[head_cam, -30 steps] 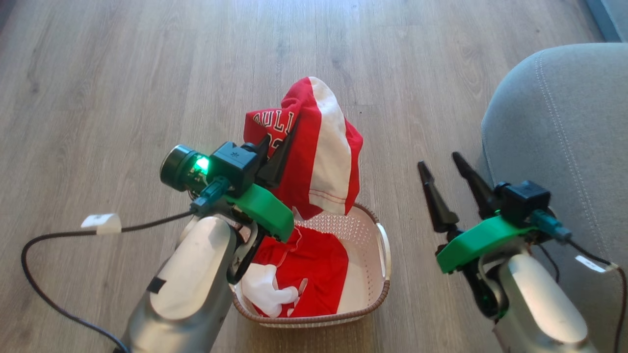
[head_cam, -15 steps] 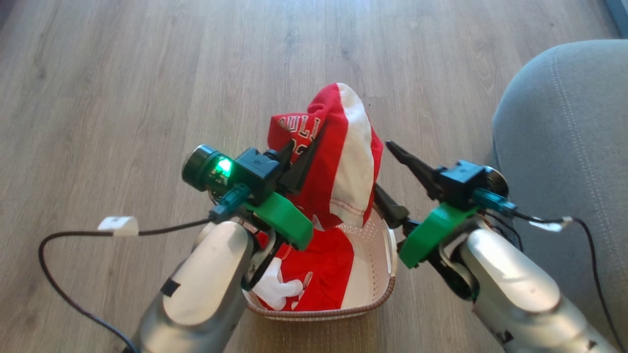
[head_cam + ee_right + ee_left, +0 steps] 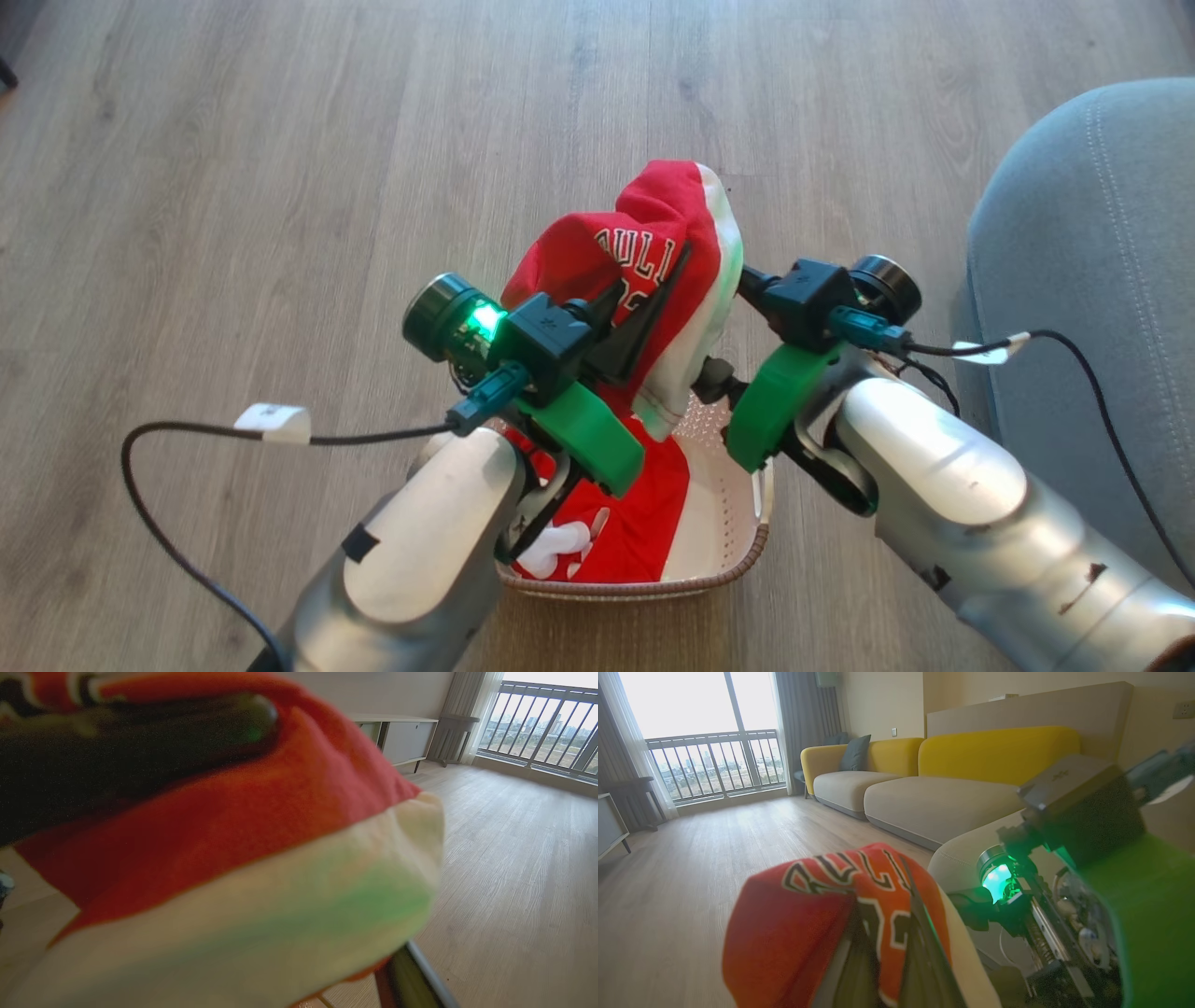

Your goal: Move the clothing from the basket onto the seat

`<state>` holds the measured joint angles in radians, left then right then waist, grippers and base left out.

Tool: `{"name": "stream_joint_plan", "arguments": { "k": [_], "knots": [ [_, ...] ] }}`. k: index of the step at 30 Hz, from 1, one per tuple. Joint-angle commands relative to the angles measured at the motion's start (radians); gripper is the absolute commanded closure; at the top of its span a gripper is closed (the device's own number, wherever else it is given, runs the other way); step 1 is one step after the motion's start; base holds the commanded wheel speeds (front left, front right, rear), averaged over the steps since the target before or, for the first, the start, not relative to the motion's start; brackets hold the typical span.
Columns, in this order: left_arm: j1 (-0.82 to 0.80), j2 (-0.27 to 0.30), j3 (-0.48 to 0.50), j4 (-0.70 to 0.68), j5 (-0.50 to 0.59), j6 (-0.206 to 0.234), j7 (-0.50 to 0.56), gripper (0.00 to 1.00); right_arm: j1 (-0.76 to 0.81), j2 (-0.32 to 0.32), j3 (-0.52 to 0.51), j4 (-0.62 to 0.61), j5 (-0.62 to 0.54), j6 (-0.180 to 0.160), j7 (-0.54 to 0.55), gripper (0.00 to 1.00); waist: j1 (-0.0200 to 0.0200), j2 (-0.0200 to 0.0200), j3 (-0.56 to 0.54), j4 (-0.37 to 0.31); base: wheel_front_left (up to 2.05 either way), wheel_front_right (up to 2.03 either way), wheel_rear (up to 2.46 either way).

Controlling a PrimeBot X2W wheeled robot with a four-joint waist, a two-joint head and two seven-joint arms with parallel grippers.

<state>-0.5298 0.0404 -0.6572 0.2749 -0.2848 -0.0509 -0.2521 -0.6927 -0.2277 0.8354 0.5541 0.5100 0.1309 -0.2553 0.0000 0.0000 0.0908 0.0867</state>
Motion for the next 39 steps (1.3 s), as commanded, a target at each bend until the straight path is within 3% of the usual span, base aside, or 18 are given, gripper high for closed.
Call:
{"name": "stream_joint_plan", "arguments": {
  "k": [1,7,8,9,10,18,19,20,21,29,39],
  "knots": [
    [-0.057,0.01,0.024,-0.034,-0.007,-0.002,-0.01,1.0,-0.031,0.016,0.003,-0.025,-0.006,0.0,-0.006,0.0,0.0,0.0,0.001,0.002,0.0,0.0,0.0],
    [-0.06,0.01,-0.016,-0.014,-0.029,-0.001,-0.01,1.0,-0.067,0.039,0.031,-0.016,-0.012,0.0,-0.006,0.0,0.0,0.0,0.007,0.007,0.0,0.0,0.0],
    [-0.06,0.01,-0.021,-0.015,-0.032,0.0,-0.01,1.0,-0.071,0.041,0.033,-0.012,-0.01,0.0,-0.006,0.21,0.0,0.0,0.008,0.008,0.0,0.0,0.0],
    [-0.061,0.01,-0.025,-0.015,-0.035,0.001,-0.01,1.0,-0.074,0.043,0.031,-0.012,-0.006,0.0,-0.006,0.67,0.0,0.0,0.009,0.008,0.0,0.0,0.0],
    [-0.061,0.01,-0.029,-0.015,-0.037,0.002,-0.01,1.0,-0.076,0.044,0.026,-0.013,-0.003,0.0,-0.006,1.0,0.0,0.0,0.011,0.009,0.0,0.0,0.0],
    [-0.059,0.01,-0.031,-0.001,-0.037,0.008,-0.01,1.0,-0.047,0.034,-0.021,-0.046,-0.005,0.0,-0.006,1.0,0.0,0.0,0.021,0.006,0.0,0.0,0.0],
    [-0.057,0.01,-0.027,0.001,-0.034,0.009,-0.01,0.85,-0.041,0.031,-0.027,-0.052,-0.008,0.0,-0.006,1.0,0.0,0.0,0.021,0.005,0.0,0.0,0.0],
    [-0.055,0.01,-0.024,0.003,-0.032,0.009,-0.01,0.53,-0.035,0.028,-0.034,-0.057,-0.01,0.0,-0.006,1.0,0.0,0.0,0.022,0.003,0.0,0.0,0.0],
    [-0.052,0.01,-0.02,0.005,-0.031,0.009,-0.01,0.0,-0.029,0.025,-0.04,-0.061,-0.012,0.0,-0.006,1.0,0.0,0.0,0.023,0.001,0.0,0.0,0.0],
    [-0.032,0.01,0.024,0.03,-0.006,-0.005,-0.01,0.0,0.017,0.007,-0.128,-0.102,-0.041,0.0,-0.006,1.0,0.0,0.0,0.027,-0.027,0.0,0.0,0.0],
    [0.001,0.011,0.072,0.057,0.032,-0.037,-0.01,0.0,0.082,0.001,-0.263,-0.131,-0.072,0.0,-0.006,1.0,0.0,0.0,0.027,-0.118,0.0,0.0,0.0]
  ]
}}
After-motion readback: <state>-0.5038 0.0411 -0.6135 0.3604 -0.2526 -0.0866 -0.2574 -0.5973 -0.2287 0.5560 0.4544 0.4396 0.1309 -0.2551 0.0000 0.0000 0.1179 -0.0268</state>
